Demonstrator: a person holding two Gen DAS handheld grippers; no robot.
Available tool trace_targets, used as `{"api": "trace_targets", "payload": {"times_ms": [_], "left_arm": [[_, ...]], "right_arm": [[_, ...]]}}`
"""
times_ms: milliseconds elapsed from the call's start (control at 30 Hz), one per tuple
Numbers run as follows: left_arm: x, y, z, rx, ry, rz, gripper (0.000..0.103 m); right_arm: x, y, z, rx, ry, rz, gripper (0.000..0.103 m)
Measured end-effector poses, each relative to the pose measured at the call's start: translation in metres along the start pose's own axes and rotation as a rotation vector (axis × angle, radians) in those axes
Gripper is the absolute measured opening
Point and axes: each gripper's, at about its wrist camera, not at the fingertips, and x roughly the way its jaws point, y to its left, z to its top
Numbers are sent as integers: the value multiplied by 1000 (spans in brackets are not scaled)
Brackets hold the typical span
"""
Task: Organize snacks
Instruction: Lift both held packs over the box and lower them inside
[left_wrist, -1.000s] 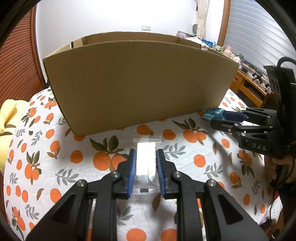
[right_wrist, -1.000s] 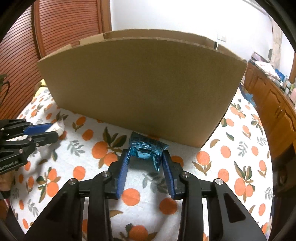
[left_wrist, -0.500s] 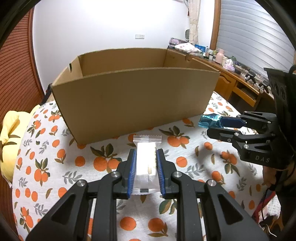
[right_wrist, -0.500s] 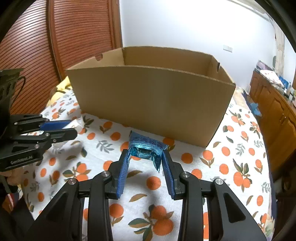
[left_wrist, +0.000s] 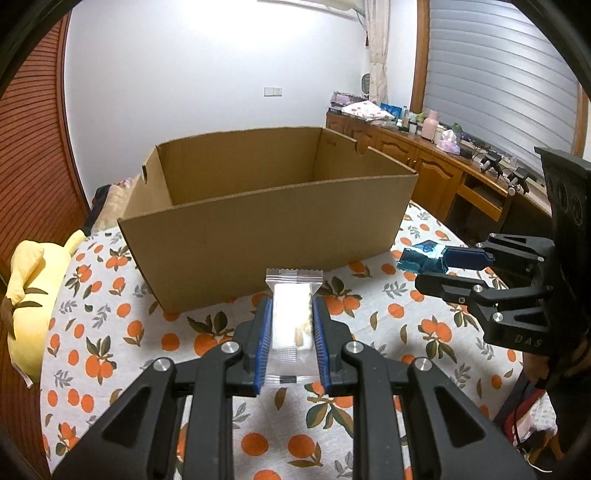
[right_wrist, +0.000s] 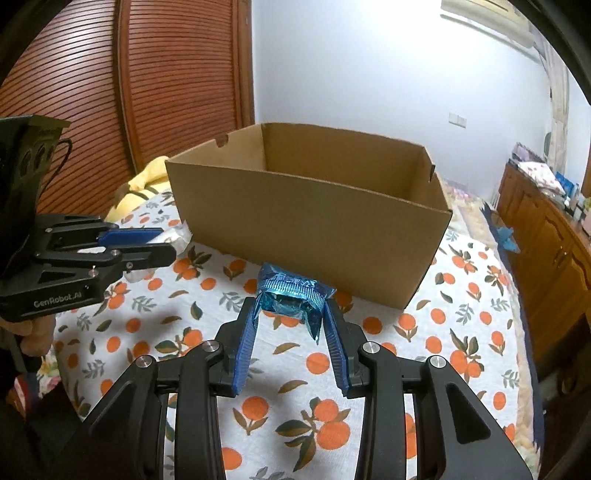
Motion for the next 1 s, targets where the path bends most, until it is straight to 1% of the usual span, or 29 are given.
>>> {"api": "trace_targets", "payload": {"times_ms": [333, 500, 667, 933, 1000], "left_arm": [[-20, 6, 16, 14, -59, 10, 20], [-27, 11, 25, 19, -84, 22, 20], [-26, 20, 37, 16, -103, 34, 20], [-21, 31, 51, 1, -127, 57, 20], [-19, 33, 56, -2, -133, 63, 20]], "right_arm": [[-16, 1, 10, -10, -44, 0, 36], [-20, -1, 20, -15, -65, -8, 36], [-18, -5, 35, -18, -84, -20, 36], [-8, -9, 57, -35, -88, -14, 36], [-4, -11, 62, -29, -86, -2, 36]]}}
